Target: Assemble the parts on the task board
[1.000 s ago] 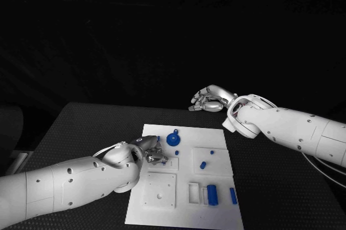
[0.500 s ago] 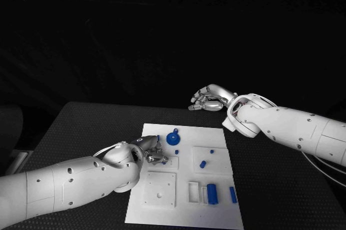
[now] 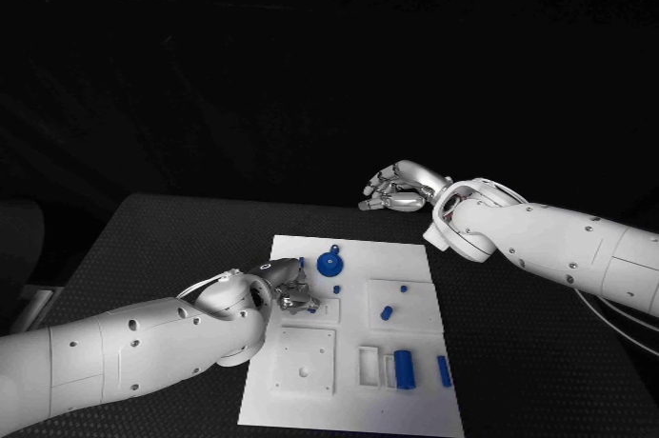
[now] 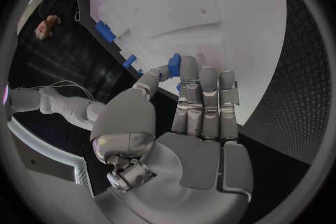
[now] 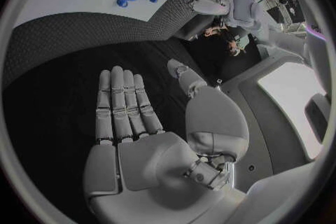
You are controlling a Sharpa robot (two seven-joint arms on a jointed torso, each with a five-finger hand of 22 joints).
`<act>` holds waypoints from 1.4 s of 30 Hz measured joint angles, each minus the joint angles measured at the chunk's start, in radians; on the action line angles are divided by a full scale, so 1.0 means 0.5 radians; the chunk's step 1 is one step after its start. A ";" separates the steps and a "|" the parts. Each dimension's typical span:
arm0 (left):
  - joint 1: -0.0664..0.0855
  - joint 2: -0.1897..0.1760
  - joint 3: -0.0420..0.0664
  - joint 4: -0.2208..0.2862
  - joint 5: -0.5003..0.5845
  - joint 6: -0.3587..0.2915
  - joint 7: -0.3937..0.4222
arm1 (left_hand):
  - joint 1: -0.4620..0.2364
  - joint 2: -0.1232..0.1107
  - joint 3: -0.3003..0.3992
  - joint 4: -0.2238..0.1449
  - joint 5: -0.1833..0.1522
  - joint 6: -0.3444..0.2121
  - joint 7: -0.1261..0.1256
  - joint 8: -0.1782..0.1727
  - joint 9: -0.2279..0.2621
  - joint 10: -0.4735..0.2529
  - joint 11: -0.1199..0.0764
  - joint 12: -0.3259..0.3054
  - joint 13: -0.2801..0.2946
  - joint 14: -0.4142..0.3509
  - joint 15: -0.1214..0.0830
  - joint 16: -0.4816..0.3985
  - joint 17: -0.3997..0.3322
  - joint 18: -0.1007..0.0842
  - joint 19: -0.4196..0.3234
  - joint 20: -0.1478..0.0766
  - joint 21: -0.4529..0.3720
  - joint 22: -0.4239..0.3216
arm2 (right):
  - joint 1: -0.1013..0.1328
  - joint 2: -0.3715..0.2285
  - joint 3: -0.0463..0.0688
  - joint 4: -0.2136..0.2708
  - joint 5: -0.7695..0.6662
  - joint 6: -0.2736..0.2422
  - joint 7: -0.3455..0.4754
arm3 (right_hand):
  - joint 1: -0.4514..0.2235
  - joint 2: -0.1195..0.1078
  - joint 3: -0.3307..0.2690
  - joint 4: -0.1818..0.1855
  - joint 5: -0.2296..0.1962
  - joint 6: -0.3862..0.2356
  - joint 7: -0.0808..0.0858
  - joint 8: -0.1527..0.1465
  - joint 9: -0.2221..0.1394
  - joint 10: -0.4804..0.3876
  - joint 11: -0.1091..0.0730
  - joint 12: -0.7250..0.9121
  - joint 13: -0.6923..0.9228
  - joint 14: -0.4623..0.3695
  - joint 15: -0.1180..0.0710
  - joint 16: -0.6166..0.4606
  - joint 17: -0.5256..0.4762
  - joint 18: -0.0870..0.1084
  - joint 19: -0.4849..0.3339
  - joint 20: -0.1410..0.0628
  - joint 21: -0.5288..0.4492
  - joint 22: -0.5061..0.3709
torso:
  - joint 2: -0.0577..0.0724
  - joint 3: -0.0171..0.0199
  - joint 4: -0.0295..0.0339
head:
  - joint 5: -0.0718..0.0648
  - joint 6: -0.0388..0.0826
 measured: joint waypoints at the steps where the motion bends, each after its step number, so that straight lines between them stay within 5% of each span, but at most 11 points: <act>1: 0.000 0.000 0.000 0.000 0.001 0.000 0.001 | 0.000 0.000 0.000 0.000 -0.015 0.000 0.000 0.000 0.000 0.000 0.000 0.000 0.000 0.000 0.000 0.000 0.000 0.000 0.000 0.000 0.000 0.000 | 0.000 0.000 0.000 0.000 0.000 0.000 0.000 | 0.000 0.000 -0.002 0.002 0.000 0.001 -0.001 0.000 0.000 0.000 0.000 0.000 -0.002 0.000 0.000 0.000 -0.002 0.000 0.000 0.000 0.000 0.000 | 0.000 0.0000 0.000 | 0.000 0.000; 7: 0.000 0.001 0.000 -0.003 0.005 0.003 0.003 | 0.000 -0.001 0.014 0.009 -0.054 0.000 0.000 0.000 0.005 0.000 0.000 0.000 0.004 0.000 0.000 0.000 -0.005 0.000 0.000 0.000 0.000 0.000 | 0.000 -0.001 0.000 0.005 0.001 0.002 -0.001 | 0.000 0.000 -0.002 0.002 0.000 0.001 -0.001 0.000 -0.002 0.000 0.000 0.000 -0.005 0.000 0.000 0.000 -0.003 0.000 -0.007 0.007 0.000 0.000 | 0.000 -0.0002 -0.001 | 0.001 -0.001; 15: 0.000 0.002 0.001 -0.005 0.010 0.004 0.005 | -0.014 -0.084 0.119 -0.029 -0.162 0.002 -0.002 0.000 0.014 0.000 0.000 0.000 0.013 0.000 0.000 0.008 -0.011 0.000 0.000 0.000 0.000 0.000 | 0.000 -0.005 0.000 0.007 0.001 0.005 -0.001 | 0.000 0.000 -0.002 0.002 0.000 -0.004 0.004 0.000 -0.004 0.000 0.000 -0.008 -0.011 0.000 0.000 0.000 -0.006 0.000 -0.007 0.007 0.000 0.000 | 0.000 -0.0006 -0.001 | -0.002 -0.002; 27: 0.000 0.002 0.001 -0.006 0.014 0.004 0.006 | -0.045 -0.173 0.129 0.064 -0.209 0.054 -0.052 -0.001 0.025 0.006 -0.009 0.000 0.024 0.011 -0.012 0.016 -0.015 0.000 0.000 0.000 0.000 0.000 | 0.000 -0.009 0.000 0.008 0.002 0.008 -0.002 | 0.000 0.000 -0.008 0.008 0.008 -0.004 0.004 0.000 -0.006 0.000 0.000 -0.008 -0.019 0.000 0.000 0.000 -0.009 0.000 -0.007 0.007 -0.008 0.000 | 0.000 0.0002 -0.001 | -0.003 -0.006; 42: 0.000 0.002 0.001 -0.007 0.021 0.004 0.008 | -0.070 -0.218 0.134 0.148 -0.254 0.085 -0.083 -0.001 0.036 0.021 -0.040 0.000 0.033 0.004 -0.019 0.016 -0.019 0.000 0.000 0.000 0.000 -0.001 | 0.000 -0.010 0.000 0.009 0.004 0.012 -0.003 | 0.000 0.000 -0.017 0.017 0.015 -0.004 0.004 0.000 -0.009 0.000 0.000 -0.008 -0.031 0.000 0.000 0.000 -0.014 0.000 -0.007 0.007 -0.008 0.000 | -0.001 0.0000 -0.001 | -0.004 -0.006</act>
